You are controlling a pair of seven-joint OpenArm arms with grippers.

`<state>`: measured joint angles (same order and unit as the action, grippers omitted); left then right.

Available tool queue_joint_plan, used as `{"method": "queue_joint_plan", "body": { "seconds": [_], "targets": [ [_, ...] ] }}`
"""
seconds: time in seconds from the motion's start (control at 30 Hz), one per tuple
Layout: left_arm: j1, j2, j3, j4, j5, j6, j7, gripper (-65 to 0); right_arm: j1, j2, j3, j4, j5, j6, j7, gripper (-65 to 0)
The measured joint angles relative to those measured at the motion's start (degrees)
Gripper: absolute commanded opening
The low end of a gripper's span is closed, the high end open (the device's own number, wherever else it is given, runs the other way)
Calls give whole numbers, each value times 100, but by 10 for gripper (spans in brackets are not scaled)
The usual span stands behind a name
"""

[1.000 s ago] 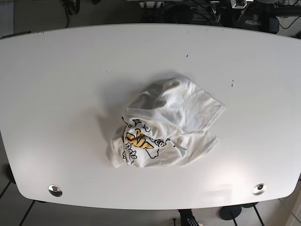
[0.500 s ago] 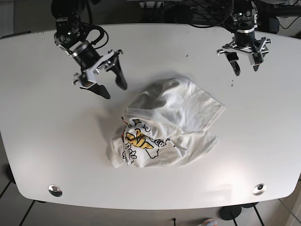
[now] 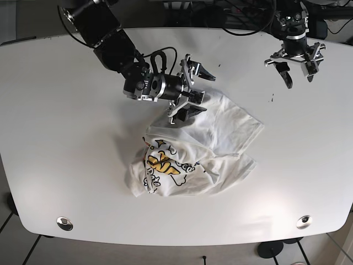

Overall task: Fold the T-shirt properly
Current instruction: 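Lower the right gripper into the crumpled white shirt and grasp it, then lift the white shirt with the right gripper and grasp it with the left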

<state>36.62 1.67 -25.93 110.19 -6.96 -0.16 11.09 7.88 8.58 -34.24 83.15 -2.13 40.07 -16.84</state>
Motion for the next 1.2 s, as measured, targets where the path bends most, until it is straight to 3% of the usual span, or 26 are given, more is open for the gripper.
{"method": "queue_joint_plan", "body": {
  "seconds": [0.1, 0.2, 0.4, 0.5, 0.57, 0.63, 0.7, 0.73, 0.8, 0.9, 0.97, 1.1, 1.2],
  "targets": [
    [94, 7, -7, -9, 0, -4, 4, -276, 345, -321, 0, -844, -503, -15, 774, -141],
    [166, 7, -7, -7, 0, -9, 4, -276, 409, -509, 4, -1421, -1073, -17, 1071, -141],
    [164, 79, -796, 7, -2, -24, 2, -276, 369, -557, 20, -1899, -1095, -7, 1683, -162],
    [153, 98, -1141, 7, -96, -479, 4, -276, 190, -553, 28, -1836, -1054, -70, 1818, -308],
    [133, 98, -1401, 7, -651, -1086, 2, -276, 179, -573, 26, -1836, -1056, -136, 1788, -414],
    [131, 98, -1622, 7, -1193, -1596, 4, -276, 184, -603, 26, -1886, -1064, -341, 1779, -509],
    [136, 98, -1652, 7, -1349, -1687, 7, -276, 205, -680, 28, -2000, -1008, -573, 1838, -606],
    [131, 103, -1650, 7, -1351, -1727, 7, -276, 221, -708, 26, -2017, -1016, -702, 1808, -636],
    [0, 103, -1650, 4, -1351, -1764, 11, -276, 166, -715, 17, -1845, -1086, -857, 1661, -629],
    [-153, 101, -1633, 4, -1370, -1788, 7, -276, -387, -634, 90, -608, -1296, -892, 804, -631],
    [-127, 105, -1633, 4, -1373, -1814, 9, -276, -669, -667, 354, 455, -1287, -763, 337, -631],
    [-142, 101, -1469, 11, -1373, -3080, 9, -278, -389, -745, 789, 2293, -1246, -859, -455, -631],
    [-153, 116, -1456, 28, -1388, -3287, 11, -278, 31, -925, 1088, 2774, -1226, -787, -826, -631]
  ]
}}
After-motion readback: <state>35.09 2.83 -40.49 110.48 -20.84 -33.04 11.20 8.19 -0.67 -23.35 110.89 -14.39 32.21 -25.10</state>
